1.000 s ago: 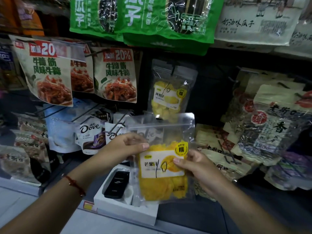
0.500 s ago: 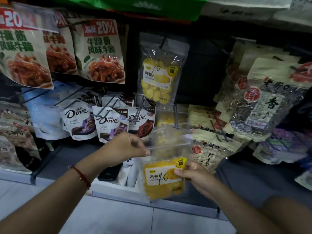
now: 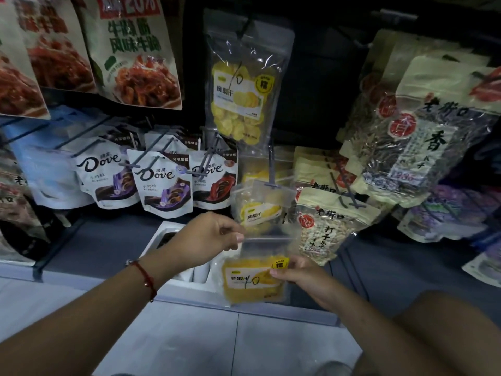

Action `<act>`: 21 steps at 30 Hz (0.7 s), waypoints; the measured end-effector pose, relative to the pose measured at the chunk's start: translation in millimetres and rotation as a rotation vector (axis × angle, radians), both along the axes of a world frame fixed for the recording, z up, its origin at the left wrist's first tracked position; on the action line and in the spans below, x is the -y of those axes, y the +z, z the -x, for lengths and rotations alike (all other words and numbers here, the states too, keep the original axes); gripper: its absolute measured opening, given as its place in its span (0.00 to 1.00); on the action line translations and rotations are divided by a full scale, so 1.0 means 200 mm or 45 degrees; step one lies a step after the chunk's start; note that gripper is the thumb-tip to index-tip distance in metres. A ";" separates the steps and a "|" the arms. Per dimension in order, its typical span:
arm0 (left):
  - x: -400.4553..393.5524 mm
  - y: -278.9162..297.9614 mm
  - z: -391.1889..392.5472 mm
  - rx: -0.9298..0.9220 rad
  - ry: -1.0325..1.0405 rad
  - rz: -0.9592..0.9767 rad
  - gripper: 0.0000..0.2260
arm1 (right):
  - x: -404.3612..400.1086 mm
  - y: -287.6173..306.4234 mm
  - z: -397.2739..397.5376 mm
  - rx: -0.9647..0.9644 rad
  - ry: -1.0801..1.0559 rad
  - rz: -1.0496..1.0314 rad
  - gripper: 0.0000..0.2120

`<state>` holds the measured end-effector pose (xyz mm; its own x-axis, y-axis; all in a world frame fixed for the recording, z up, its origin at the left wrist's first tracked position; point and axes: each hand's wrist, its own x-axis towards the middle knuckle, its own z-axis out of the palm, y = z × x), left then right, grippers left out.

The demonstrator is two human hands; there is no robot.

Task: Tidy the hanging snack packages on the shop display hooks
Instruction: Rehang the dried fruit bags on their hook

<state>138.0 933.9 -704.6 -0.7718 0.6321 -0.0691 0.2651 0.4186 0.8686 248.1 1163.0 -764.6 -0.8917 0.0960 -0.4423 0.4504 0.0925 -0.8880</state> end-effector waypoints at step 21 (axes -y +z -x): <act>-0.11 0.07 -0.06 -0.443 -0.009 0.291 0.05 | -0.11 0.51 0.03 -0.582 -0.089 -0.715 0.14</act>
<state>150.1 955.4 -690.6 -0.7694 0.6363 0.0556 0.5299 0.5873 0.6118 242.3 1184.4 -662.6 -0.9591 0.2626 0.1057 0.0674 0.5745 -0.8157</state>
